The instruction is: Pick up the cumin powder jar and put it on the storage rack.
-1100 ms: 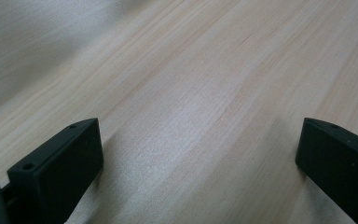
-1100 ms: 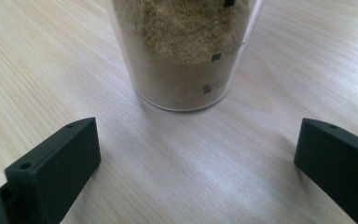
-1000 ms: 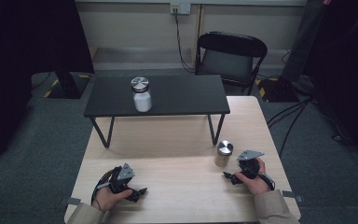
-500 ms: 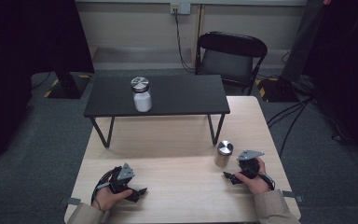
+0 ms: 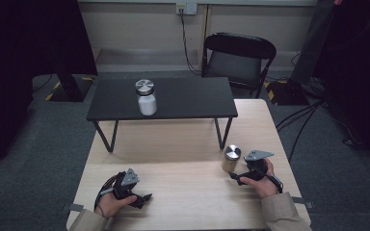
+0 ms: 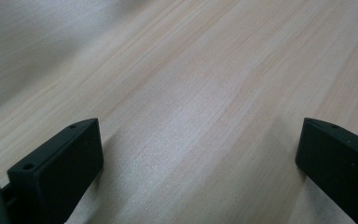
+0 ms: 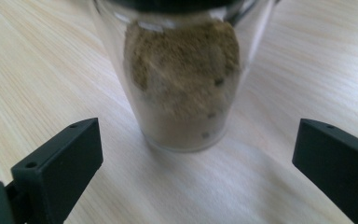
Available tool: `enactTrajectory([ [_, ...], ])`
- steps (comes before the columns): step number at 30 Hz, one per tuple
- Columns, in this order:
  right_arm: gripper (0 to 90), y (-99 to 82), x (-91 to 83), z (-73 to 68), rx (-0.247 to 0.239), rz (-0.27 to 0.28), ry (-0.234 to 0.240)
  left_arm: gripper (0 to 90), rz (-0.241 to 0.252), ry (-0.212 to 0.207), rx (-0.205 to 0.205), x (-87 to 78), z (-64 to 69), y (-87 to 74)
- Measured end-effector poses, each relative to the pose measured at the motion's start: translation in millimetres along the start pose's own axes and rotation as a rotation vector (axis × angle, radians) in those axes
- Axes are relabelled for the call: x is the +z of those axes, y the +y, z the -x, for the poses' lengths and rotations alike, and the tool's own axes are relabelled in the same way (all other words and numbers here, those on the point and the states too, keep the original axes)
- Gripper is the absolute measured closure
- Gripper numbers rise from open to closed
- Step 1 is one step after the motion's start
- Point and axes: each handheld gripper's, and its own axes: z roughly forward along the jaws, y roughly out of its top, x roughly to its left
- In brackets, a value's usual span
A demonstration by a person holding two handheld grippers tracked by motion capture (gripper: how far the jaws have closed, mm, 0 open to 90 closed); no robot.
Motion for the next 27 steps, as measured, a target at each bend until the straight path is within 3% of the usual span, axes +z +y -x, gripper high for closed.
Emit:
enactTrajectory([
  [10,3.2,6.2,11.2,0.5,0.004,0.046,0.010,0.0,-0.001,0.000,0.000,0.0,0.0,0.1],
  [21,28.5,7.0,20.9,7.0,-0.014,0.078,0.043,0.0,-0.001,0.000,0.000,0.0,-0.1,0.1],
  [27,30.4,9.7,20.7,3.5,-0.048,0.076,0.031,0.0,-0.001,0.000,0.000,0.0,-0.1,0.1],
])
